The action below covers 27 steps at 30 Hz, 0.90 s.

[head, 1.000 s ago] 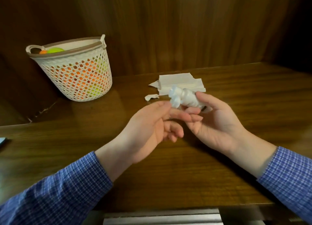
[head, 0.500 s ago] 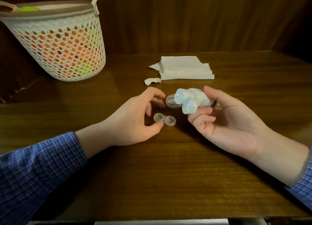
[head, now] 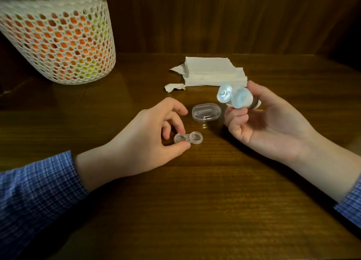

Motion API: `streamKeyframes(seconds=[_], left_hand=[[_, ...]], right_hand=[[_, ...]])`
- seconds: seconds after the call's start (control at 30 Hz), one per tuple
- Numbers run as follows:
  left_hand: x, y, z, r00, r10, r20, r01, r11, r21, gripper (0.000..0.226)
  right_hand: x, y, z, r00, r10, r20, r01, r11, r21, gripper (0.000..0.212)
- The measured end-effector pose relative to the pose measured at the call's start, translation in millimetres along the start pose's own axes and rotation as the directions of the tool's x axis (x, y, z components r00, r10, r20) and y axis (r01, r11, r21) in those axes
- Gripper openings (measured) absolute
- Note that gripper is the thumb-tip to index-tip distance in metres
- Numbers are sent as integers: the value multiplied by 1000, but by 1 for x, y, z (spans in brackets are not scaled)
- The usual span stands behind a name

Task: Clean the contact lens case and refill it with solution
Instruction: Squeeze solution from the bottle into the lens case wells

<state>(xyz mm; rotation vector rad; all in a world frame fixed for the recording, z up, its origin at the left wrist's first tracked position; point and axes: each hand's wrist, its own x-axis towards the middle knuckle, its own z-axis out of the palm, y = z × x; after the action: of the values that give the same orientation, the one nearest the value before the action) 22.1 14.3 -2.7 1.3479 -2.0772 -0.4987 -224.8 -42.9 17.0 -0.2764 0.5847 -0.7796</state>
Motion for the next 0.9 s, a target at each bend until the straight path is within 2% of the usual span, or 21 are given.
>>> streamKeyframes(seconds=[0.13, 0.27, 0.43, 0.6, 0.7, 0.8, 0.9], left_hand=[[-3, 6, 3, 1000, -4, 5, 4, 1000, 2, 59], [-6, 9, 3, 1000, 4, 22, -4, 1000, 12, 58], [-7, 11, 1, 999, 21, 31, -22, 999, 24, 65], [-8, 9, 3, 999, 17, 32, -18, 999, 32, 62], [-7, 10, 3, 1000, 11, 26, -12, 999, 44, 61], [-8, 10, 3, 1000, 7, 25, -8, 999, 40, 60], [-7, 10, 3, 1000, 3, 25, -4, 999, 36, 58]], right_hand=[[-2, 6, 2, 998, -44, -42, 36, 987, -159, 50], [6, 12, 7, 987, -134, -94, 91, 926, -368, 34], [12, 17, 13, 976, -189, -105, 102, 832, -546, 40], [14, 28, 14, 960, -280, 13, 200, 651, -732, 28], [12, 33, 14, 934, -346, 88, 278, 551, -787, 28], [12, 36, 13, 911, -392, 128, 323, 485, -812, 24], [11, 39, 12, 901, -409, 147, 345, 467, -814, 27]])
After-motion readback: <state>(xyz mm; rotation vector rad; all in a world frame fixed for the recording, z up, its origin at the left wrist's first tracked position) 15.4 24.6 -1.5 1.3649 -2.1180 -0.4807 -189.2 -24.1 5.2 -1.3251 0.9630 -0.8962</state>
